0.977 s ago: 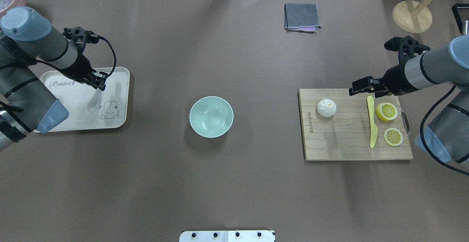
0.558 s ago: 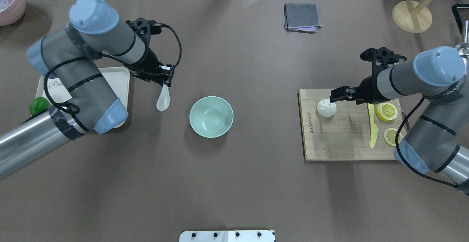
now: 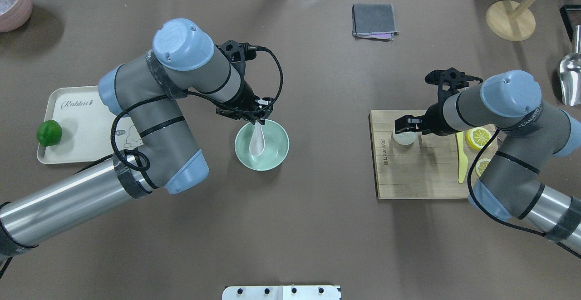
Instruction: Put spoon and bun in bowl
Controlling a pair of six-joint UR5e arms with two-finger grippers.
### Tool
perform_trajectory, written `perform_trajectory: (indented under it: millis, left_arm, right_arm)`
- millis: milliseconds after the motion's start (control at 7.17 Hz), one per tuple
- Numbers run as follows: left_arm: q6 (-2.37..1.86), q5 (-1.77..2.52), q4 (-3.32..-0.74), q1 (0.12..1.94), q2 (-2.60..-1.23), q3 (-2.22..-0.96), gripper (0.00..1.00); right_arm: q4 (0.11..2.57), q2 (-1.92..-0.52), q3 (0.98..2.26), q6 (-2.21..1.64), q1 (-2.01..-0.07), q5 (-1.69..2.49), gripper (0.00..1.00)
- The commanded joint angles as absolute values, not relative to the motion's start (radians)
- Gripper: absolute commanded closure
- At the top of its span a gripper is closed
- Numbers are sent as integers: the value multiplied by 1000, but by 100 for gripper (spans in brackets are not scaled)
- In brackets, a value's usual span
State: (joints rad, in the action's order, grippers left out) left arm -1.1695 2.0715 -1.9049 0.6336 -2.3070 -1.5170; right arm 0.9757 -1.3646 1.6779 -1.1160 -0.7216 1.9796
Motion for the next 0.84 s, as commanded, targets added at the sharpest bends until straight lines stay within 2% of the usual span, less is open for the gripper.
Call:
perform_trajectory:
  millis: [0, 140, 419, 698]
  left_arm:
    - [-1166, 2045, -1907, 632, -2306, -1503, 2]
    - [-1164, 2046, -1904, 640, -2303, -1509, 1]
    - [-1161, 2057, -1899, 688, -2281, -1526, 1]
    - [-1049, 2138, -1898, 766, -2151, -1619, 1]
  right_arm:
    - [976, -1347, 1670, -1112, -719, 1983, 100]
    - [979, -1326, 1677, -1118, -721, 1986, 100]
    - [1160, -1147, 1680, -1173, -703, 1980, 100]
    - [1277, -950, 1666, -1361, -564, 1828, 100]
